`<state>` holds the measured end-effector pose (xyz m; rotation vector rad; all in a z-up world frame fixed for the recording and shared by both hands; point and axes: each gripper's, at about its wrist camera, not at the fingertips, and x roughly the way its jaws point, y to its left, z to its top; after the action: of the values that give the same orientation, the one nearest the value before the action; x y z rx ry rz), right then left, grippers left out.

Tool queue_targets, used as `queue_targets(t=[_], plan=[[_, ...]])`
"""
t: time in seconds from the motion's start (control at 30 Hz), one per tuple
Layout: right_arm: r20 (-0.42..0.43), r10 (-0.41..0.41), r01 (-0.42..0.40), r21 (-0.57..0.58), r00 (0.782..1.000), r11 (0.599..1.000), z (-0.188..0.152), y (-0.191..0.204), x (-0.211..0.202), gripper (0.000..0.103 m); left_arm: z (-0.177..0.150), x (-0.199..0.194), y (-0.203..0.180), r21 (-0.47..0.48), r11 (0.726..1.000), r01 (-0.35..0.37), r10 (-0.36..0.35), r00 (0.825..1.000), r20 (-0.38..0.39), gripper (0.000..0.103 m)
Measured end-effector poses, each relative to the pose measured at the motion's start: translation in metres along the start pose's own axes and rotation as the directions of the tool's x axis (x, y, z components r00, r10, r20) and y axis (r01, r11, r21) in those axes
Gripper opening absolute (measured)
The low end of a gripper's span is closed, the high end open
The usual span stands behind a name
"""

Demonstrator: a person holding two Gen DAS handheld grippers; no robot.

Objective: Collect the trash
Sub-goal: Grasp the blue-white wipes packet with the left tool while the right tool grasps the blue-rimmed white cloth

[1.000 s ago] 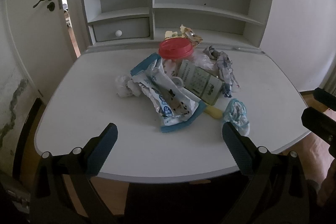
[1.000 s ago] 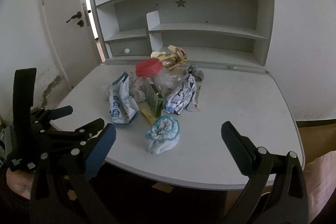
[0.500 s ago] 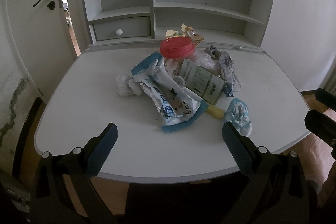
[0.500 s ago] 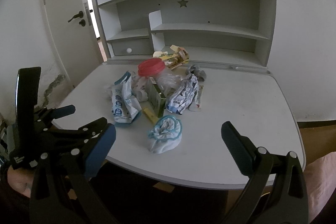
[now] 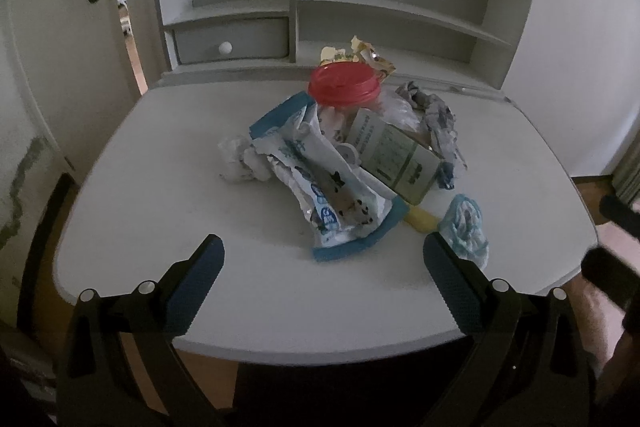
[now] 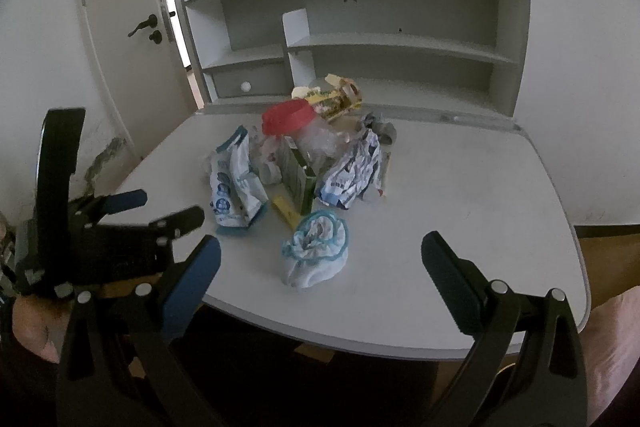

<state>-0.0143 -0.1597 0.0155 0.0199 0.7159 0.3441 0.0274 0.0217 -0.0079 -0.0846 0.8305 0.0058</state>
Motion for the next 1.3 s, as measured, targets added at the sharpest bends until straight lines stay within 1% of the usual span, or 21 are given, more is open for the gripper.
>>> queue_targets(t=[0.13, 0.23, 0.3, 0.37, 0.4, 0.43, 0.47, 0.5, 0.57, 0.63, 0.67, 0.7, 0.73, 0.83, 0.93, 1.0, 1.03, 1.13, 1.2, 1.3], plan=[[-0.044, 0.027, -0.026, 0.023, 0.999, 0.999, -0.003, -0.010, 0.015, 0.097, 0.010, 0.029, 0.005, -0.040, 0.999, 0.028, -0.030, 0.998, -0.056, 0.097], [-0.083, 0.044, -0.041, 0.035, 0.996, 0.999, -0.008, -0.014, 0.027, 0.097, 0.012, 0.049, 0.007, -0.078, 0.995, 0.061, -0.068, 0.994, -0.091, 0.096], [-0.105, 0.048, -0.045, 0.034, 0.993, 0.998, -0.011, -0.015, 0.035, 0.097, 0.011, 0.056, 0.007, -0.080, 0.995, 0.062, -0.069, 0.993, -0.097, 0.091], [-0.119, 0.054, -0.051, 0.030, 0.991, 0.998, -0.014, -0.015, 0.041, 0.097, 0.008, 0.060, 0.009, -0.076, 0.995, 0.064, -0.073, 0.991, -0.112, 0.074], [-0.124, 0.056, -0.053, 0.029, 0.991, 0.998, -0.015, -0.014, 0.043, 0.097, 0.006, 0.063, 0.011, -0.080, 0.994, 0.072, -0.082, 0.989, -0.124, 0.072], [-0.126, 0.056, -0.053, 0.027, 0.990, 0.998, -0.016, -0.013, 0.046, 0.097, 0.004, 0.065, 0.014, -0.086, 0.993, 0.082, -0.092, 0.987, -0.130, 0.066], [-0.128, 0.056, -0.054, 0.025, 0.990, 0.998, -0.017, -0.013, 0.048, 0.097, 0.002, 0.066, 0.016, -0.090, 0.992, 0.094, -0.105, 0.985, -0.133, 0.063], [-0.131, 0.057, -0.054, 0.022, 0.990, 0.998, -0.017, -0.012, 0.051, 0.097, 0.001, 0.068, 0.017, -0.089, 0.990, 0.106, -0.118, 0.983, -0.139, 0.054], [-0.136, 0.061, -0.059, 0.016, 0.989, 0.998, -0.018, -0.011, 0.054, 0.097, 0.000, 0.070, 0.016, -0.091, 0.988, 0.127, -0.139, 0.980, -0.141, 0.035], [-0.146, 0.065, -0.063, 0.015, 0.987, 0.998, -0.019, -0.011, 0.059, 0.097, -0.001, 0.071, 0.017, -0.101, 0.980, 0.171, -0.185, 0.971, -0.148, 0.022], [-0.151, 0.067, -0.065, 0.016, 0.986, 0.998, -0.019, -0.011, 0.062, 0.097, -0.001, 0.070, 0.018, -0.103, 0.975, 0.196, -0.210, 0.967, -0.144, 0.011], [-0.154, 0.069, -0.067, 0.017, 0.986, 0.998, -0.020, -0.011, 0.063, 0.096, -0.002, 0.066, 0.019, -0.107, 0.970, 0.220, -0.233, 0.963, -0.135, 0.006], [-0.157, 0.072, -0.069, 0.019, 0.985, 0.997, -0.019, -0.011, 0.066, 0.096, -0.002, 0.061, 0.020, -0.103, 0.967, 0.233, -0.245, 0.962, -0.123, 0.006], [-0.167, 0.074, -0.070, 0.026, 0.983, 0.997, -0.018, -0.012, 0.073, 0.095, -0.001, 0.044, 0.021, -0.050, 0.968, 0.244, -0.248, 0.965, -0.089, 0.005], [-0.188, 0.074, -0.069, 0.031, 0.979, 0.997, -0.016, -0.012, 0.084, 0.093, -0.002, 0.032, 0.026, -0.030, 0.967, 0.253, -0.255, 0.963, -0.082, 0.005], [-0.201, 0.074, -0.070, 0.026, 0.977, 0.997, -0.015, -0.010, 0.092, 0.087, -0.004, 0.025, 0.029, -0.021, 0.965, 0.262, -0.263, 0.962, -0.077, 0.004], [-0.207, 0.070, -0.067, 0.022, 0.976, 0.997, -0.014, -0.009, 0.097, 0.086, -0.004, 0.022, 0.030, -0.018, 0.965, 0.261, -0.261, 0.962, -0.076, 0.004], [-0.224, 0.066, -0.063, 0.022, 0.972, 0.998, -0.012, -0.006, 0.110, 0.086, -0.007, 0.021, 0.032, -0.031, 0.962, 0.273, -0.274, 0.957, -0.090, 0.004], [-0.231, 0.062, -0.060, 0.013, 0.971, 0.998, -0.011, -0.003, 0.116, 0.084, -0.008, 0.026, 0.036, -0.041, 0.965, 0.257, -0.260, 0.960, -0.103, 0.004], [-0.235, 0.054, -0.055, 0.002, 0.970, 0.998, -0.009, 0.000, 0.122, 0.084, -0.008, 0.035, 0.041, -0.056, 0.966, 0.253, -0.258, 0.957, -0.133, 0.005]])
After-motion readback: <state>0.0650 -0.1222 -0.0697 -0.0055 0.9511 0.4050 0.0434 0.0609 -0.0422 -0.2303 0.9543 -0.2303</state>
